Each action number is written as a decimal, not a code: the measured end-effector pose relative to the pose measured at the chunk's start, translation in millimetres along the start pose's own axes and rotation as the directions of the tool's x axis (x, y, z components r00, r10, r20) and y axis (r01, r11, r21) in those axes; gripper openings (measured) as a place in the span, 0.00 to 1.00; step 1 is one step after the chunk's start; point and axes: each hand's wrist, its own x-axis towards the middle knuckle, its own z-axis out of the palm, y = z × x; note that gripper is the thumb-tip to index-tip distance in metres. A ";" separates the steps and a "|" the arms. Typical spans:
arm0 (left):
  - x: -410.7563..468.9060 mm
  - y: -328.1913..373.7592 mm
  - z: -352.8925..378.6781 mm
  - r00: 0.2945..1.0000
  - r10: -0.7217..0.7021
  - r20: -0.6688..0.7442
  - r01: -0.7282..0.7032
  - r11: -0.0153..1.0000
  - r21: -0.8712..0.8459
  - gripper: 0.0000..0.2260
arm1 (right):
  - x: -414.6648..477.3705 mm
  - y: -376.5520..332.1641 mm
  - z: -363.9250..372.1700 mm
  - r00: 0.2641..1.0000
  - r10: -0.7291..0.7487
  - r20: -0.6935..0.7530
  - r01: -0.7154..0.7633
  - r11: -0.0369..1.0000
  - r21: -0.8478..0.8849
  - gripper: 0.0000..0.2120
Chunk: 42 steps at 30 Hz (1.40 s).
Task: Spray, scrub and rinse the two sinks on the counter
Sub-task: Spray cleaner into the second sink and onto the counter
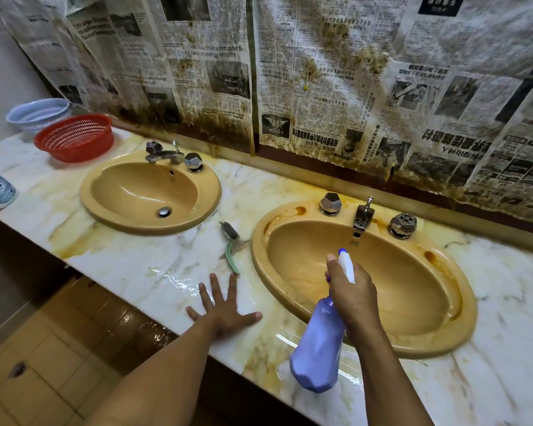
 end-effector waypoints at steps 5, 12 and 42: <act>1.9 0.0 1.3 1.000 -0.004 -0.001 0.004 1.000 -0.001 0.55 | -4.5 -5.4 -1.1 1.000 -0.011 0.019 0.011 1.000 0.021 0.19; 2.1 -1.3 1.2 1.000 0.003 -0.001 -0.003 1.000 -0.004 0.55 | -4.3 -3.6 1.7 0.997 0.049 -0.066 -0.050 0.999 -0.016 0.18; 2.5 0.6 1.0 1.000 -0.003 -0.009 0.003 1.000 -0.007 0.55 | -1.9 -28.3 -6.2 0.991 0.091 -0.097 -0.078 0.989 0.124 0.16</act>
